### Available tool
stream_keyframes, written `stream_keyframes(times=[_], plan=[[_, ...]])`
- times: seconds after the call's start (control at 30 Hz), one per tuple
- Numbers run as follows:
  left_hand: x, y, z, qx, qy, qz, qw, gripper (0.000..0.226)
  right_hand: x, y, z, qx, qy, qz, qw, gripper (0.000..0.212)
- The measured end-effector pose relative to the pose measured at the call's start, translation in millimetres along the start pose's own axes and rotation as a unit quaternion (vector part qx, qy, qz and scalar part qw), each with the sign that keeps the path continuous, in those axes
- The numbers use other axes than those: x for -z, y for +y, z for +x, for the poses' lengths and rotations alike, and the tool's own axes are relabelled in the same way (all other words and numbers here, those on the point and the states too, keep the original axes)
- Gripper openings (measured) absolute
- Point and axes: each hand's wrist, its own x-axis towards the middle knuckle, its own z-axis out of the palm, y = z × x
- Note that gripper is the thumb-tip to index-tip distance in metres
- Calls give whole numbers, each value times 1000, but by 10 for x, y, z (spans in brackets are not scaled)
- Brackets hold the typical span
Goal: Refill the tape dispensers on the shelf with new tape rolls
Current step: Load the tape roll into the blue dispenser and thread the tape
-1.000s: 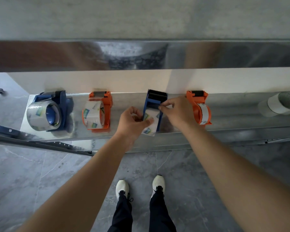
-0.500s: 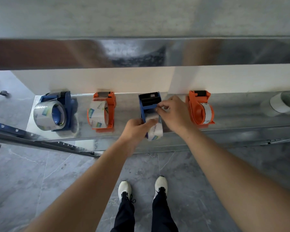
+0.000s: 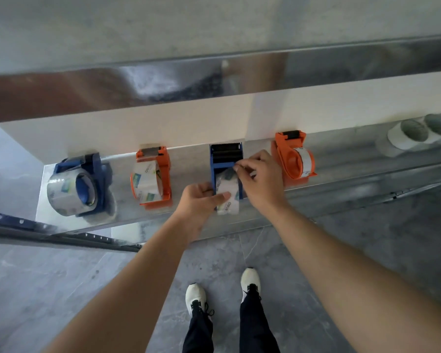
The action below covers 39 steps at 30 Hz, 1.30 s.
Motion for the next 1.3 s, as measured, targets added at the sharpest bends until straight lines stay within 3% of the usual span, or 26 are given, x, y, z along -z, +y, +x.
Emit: stream_keyframes(times=[0.1, 0.3, 0.57, 0.97, 1.1, 1.23, 1.3], plan=[[22, -55, -16, -14, -11, 20, 1000, 26, 50, -33, -19, -23, 26, 13, 999, 11], [-22, -140, -36, -41, 5, 38, 998, 30, 93, -90, 94, -15, -1, -10, 1000, 5], [-83, -185, -69, -49, 25, 40, 998, 40, 43, -142, 168, -64, 20, 69, 995, 8], [-158, -157, -27, -54, 47, 30, 997, 42, 156, -191, 325, 5, -93, 36, 995, 10], [-152, -186, -14, -51, 40, 29, 998, 40, 150, -175, 416, 7, -93, 9, 996, 13], [-166, -138, -23, -48, 49, 13, 998, 20, 108, -174, 420, 23, -89, 1, 996, 10], [-167, -140, -6, -56, 74, 19, 995, 35, 70, -177, 410, 21, -69, -10, 997, 11]])
